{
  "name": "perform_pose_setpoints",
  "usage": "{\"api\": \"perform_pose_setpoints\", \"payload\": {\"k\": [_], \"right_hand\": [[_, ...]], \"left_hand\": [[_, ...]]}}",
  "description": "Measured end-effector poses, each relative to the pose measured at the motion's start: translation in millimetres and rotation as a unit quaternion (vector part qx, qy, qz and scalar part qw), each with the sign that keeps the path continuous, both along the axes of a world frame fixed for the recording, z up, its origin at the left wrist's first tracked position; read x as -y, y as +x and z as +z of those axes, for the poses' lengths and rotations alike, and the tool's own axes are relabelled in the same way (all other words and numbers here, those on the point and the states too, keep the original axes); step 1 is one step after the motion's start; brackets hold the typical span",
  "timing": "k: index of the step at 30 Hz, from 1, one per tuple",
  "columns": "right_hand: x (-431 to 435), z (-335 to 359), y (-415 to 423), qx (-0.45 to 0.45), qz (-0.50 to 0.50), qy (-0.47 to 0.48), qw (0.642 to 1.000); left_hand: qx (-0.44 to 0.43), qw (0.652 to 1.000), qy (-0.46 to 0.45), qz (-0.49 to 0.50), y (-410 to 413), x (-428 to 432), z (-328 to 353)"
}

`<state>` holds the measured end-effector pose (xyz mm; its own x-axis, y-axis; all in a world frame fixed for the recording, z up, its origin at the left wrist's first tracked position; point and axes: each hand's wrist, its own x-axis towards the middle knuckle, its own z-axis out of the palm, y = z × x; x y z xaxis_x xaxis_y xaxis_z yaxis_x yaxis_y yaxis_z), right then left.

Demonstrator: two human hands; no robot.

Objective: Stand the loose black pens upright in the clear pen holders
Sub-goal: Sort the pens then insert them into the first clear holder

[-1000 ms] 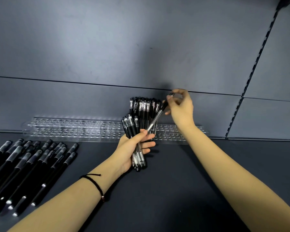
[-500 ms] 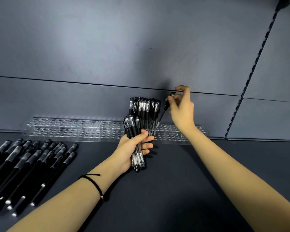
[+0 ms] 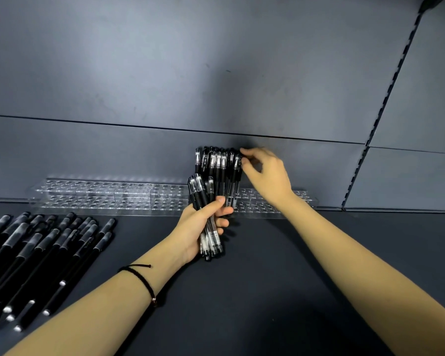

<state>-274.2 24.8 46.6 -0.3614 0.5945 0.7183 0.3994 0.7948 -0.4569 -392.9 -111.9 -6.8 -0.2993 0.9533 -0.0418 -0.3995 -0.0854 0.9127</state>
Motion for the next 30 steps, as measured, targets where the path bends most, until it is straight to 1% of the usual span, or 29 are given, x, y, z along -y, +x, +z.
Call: {"api": "perform_pose_setpoints", "payload": {"k": [2,5,7,9,11,13,16,18,20,21,23,25,27,30], "right_hand": [[4.1,-0.7,0.7,0.008,-0.004,-0.007,1.000],[15.5,-6.4,0.7,-0.011,-0.030,0.009,0.999],[24.7,-11.2,-1.3,-0.020,-0.017,-0.002,1.000],[31.2,-15.2,-5.2,0.011,0.004,-0.041,0.999],[36.1,-16.6,-10.2,0.045,0.028,-0.100,0.994],[39.6,-15.3,-14.1,0.046,0.057,-0.157,0.985],[40.5,-12.4,-15.8,0.035,0.076,-0.215,0.973],[39.9,-11.6,-14.8,-0.003,0.094,-0.266,0.959],[41.6,-10.5,-12.2,-0.047,0.129,-0.328,0.935],[42.2,-10.4,-10.6,-0.054,0.141,-0.348,0.925],[43.2,-8.6,-7.3,-0.055,0.150,-0.363,0.918],[40.5,-3.3,-3.5,-0.103,0.153,-0.363,0.913],[33.5,6.5,0.3,-0.188,0.134,-0.345,0.910],[20.1,22.6,8.5,-0.270,0.088,-0.256,0.924]], "left_hand": [[-0.002,1.000,-0.003,0.000,0.6,-0.2,0.8],[0.003,1.000,-0.001,-0.002,0.7,-0.6,1.0],[0.008,1.000,0.004,-0.012,0.6,-0.7,0.7],[0.008,1.000,0.009,-0.027,1.0,0.1,0.1],[-0.003,0.999,0.013,-0.039,1.5,1.0,0.1],[-0.003,0.999,0.016,-0.046,1.9,1.6,0.1],[0.005,0.999,0.022,-0.047,1.4,2.5,0.3],[0.004,0.999,0.027,-0.045,1.6,3.1,0.1],[0.010,0.999,0.036,-0.036,2.3,3.1,0.1],[0.016,0.999,0.040,-0.032,2.3,3.0,0.4],[0.025,0.998,0.041,-0.032,2.7,2.7,0.9],[0.033,0.998,0.038,-0.034,3.3,1.6,0.6],[0.052,0.998,0.026,-0.024,2.9,0.2,-0.4],[0.075,0.997,0.012,-0.005,1.4,-0.9,0.6]]}}
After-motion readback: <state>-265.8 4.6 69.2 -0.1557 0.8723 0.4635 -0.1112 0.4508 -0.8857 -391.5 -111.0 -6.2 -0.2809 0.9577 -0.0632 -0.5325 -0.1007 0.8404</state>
